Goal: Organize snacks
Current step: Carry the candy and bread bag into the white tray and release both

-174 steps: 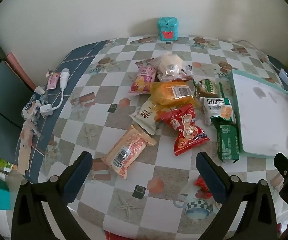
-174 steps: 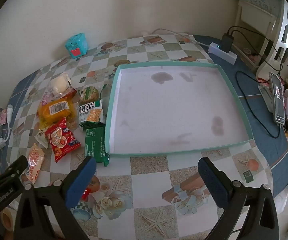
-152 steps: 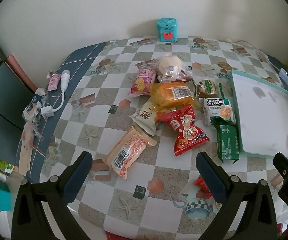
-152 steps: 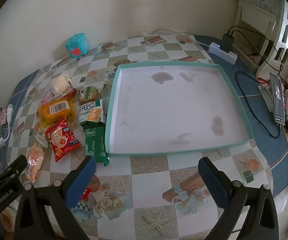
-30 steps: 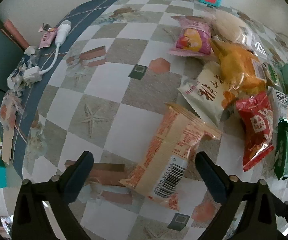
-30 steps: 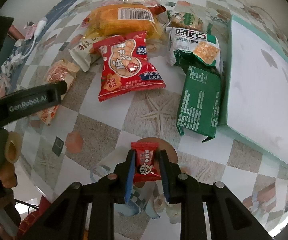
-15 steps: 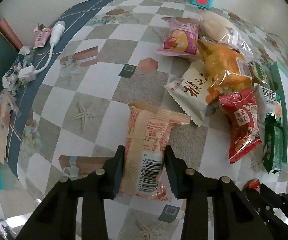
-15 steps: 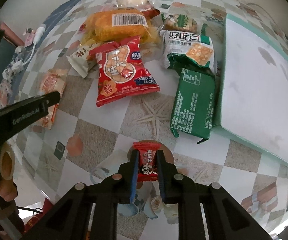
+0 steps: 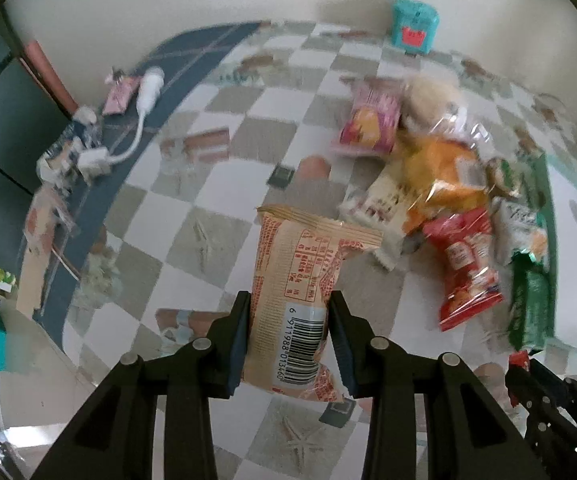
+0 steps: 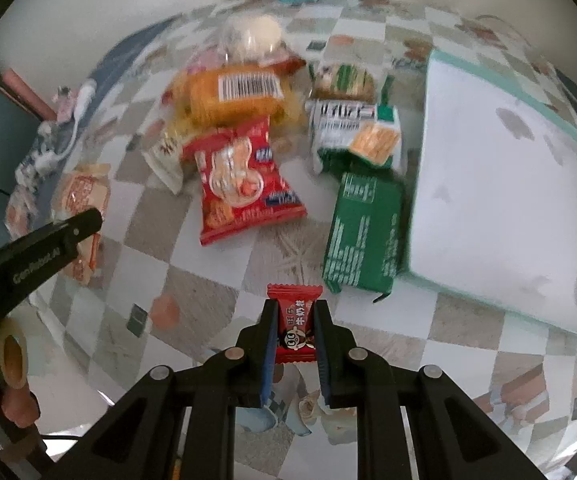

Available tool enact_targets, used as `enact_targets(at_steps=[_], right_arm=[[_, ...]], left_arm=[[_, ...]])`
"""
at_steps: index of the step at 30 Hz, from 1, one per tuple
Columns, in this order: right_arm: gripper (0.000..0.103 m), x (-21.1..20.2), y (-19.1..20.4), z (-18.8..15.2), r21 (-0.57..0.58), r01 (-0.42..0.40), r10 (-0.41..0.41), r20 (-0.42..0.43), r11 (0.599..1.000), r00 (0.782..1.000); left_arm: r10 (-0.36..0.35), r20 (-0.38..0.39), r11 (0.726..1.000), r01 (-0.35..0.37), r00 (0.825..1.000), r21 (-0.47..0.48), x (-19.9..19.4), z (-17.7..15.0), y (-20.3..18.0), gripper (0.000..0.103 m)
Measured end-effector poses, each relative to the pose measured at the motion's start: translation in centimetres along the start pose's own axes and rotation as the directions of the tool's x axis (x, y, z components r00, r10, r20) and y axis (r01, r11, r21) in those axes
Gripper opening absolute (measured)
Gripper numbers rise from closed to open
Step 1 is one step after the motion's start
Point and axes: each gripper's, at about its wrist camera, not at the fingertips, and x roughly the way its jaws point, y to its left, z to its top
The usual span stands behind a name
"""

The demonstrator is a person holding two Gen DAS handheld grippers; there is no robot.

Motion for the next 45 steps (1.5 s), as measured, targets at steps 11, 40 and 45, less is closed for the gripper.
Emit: enact_targets(at_steps=[11,40,45], right_arm=[[0.019,-4.5,-4.7,2.2,0.12,0.045,-0.062,0.144,0.992,0.988],[0.019,-5.8,-27.7,4.5,0.69,0.281,-0.43,0.049,0.667,0.901],[0.02,-6.4,-28.4,3.8,0.706,0.287,-0.443,0.042,0.648,0.895]], left_arm=[[-0.066,0.076,0.995,0.06,0.995,0.08,-4.8,3.4,-4.9,0.04],[-0.318,-0.02,0.867,0.3,0.948,0.398,-3.7,7.7,-29.3,0.04],[-0.305,-0.016,0.872,0.286,0.952,0.398,-3.7,7.7,-29.2,0.067]])
